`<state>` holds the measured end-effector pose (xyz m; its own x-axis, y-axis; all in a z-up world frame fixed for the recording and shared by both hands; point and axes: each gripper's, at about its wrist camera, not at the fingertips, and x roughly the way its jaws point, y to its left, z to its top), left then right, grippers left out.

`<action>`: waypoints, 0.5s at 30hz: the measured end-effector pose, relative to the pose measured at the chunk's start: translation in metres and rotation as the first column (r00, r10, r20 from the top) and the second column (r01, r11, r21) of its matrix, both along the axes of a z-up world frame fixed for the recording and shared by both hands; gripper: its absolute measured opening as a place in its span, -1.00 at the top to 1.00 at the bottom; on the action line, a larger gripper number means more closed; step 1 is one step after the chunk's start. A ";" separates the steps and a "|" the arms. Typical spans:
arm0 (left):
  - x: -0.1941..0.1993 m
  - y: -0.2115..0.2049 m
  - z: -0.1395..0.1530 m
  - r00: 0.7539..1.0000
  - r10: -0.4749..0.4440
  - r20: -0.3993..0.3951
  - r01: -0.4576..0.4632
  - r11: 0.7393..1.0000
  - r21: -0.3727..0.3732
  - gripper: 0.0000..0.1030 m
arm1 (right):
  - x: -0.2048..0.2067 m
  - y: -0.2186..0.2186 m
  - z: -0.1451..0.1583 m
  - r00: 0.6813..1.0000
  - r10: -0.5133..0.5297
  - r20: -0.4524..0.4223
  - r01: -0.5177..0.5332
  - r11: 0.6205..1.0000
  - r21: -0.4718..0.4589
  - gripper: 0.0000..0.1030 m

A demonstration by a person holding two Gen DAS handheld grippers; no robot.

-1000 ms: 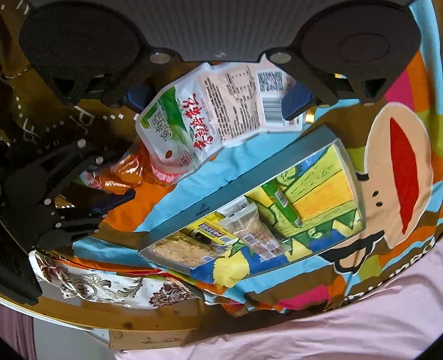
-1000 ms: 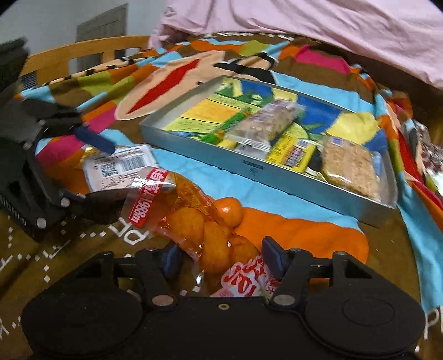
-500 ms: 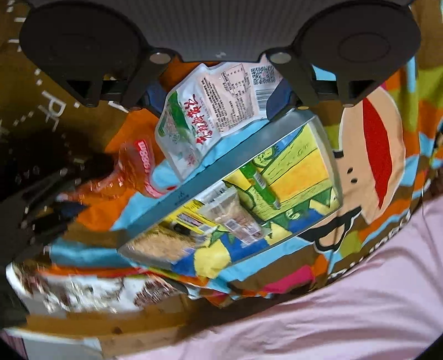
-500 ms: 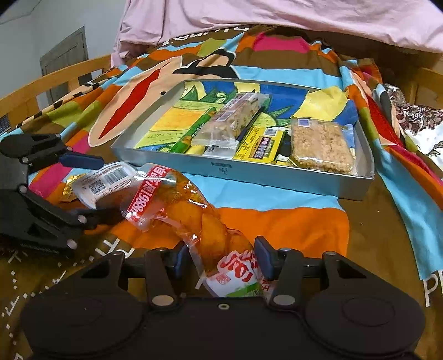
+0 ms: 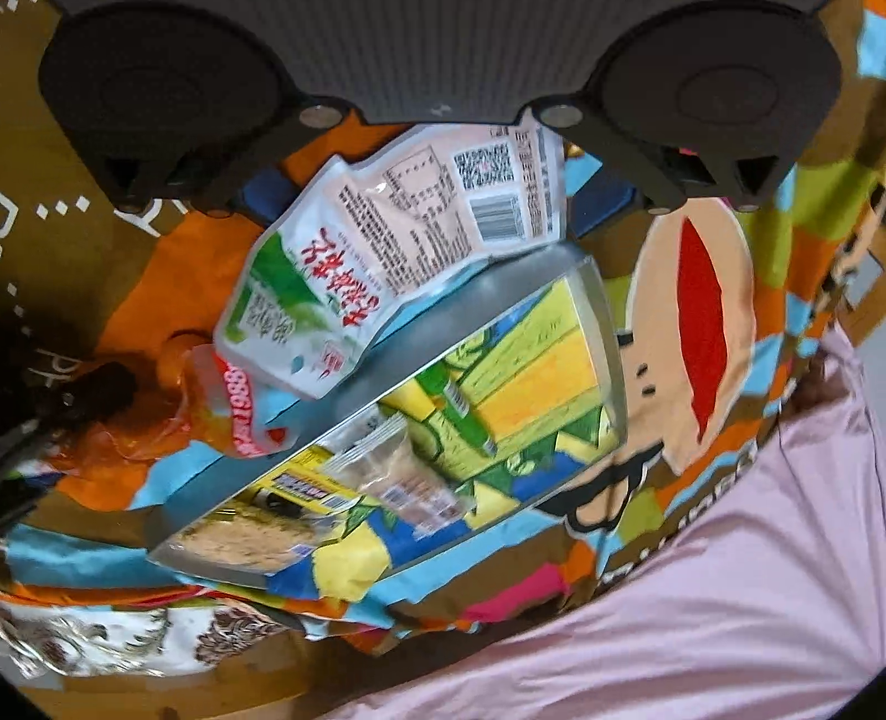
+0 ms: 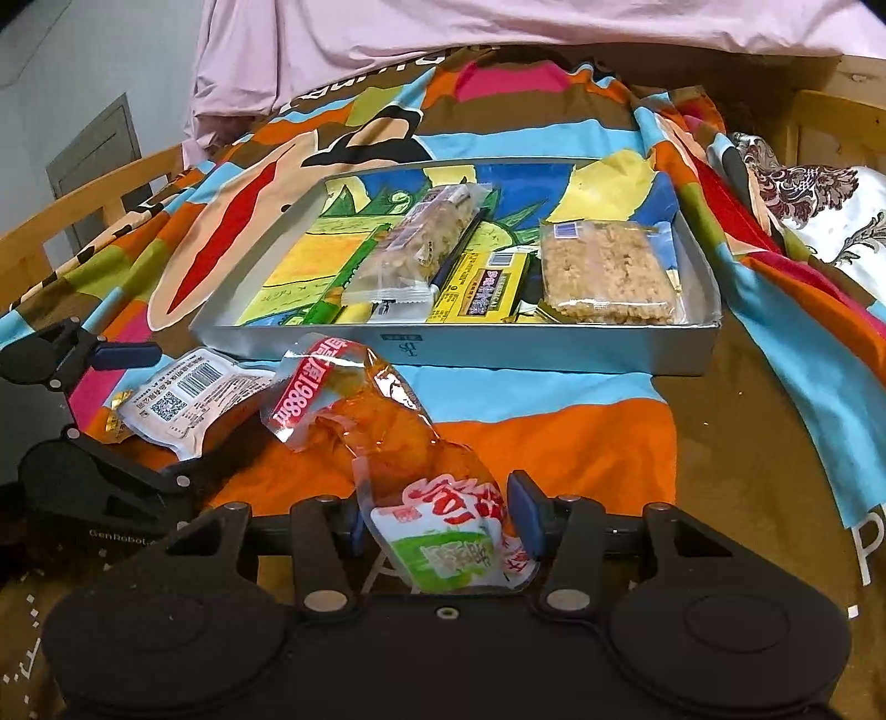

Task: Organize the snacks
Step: 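Grasp the orange jerky bag with the right gripper while the left grasps the white-and-green packet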

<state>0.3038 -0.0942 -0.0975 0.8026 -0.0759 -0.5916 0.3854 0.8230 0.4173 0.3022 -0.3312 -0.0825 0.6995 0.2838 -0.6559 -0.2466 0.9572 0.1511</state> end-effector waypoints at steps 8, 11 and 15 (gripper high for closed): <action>0.013 0.013 0.003 0.996 0.026 -0.084 -0.034 0.995 -0.092 -0.94 | -0.001 0.007 -0.001 1.000 0.019 0.005 -0.019 0.999 -0.030 0.03; 0.011 0.014 0.007 0.992 -0.004 -0.128 -0.012 0.992 -0.126 -0.68 | -0.001 0.006 0.004 0.999 0.016 -0.046 -0.016 1.000 -0.007 0.04; 0.007 0.005 0.010 0.982 -0.041 -0.184 0.022 0.994 -0.108 -0.67 | -0.007 0.006 0.009 0.996 0.031 -0.086 -0.032 0.999 -0.014 0.04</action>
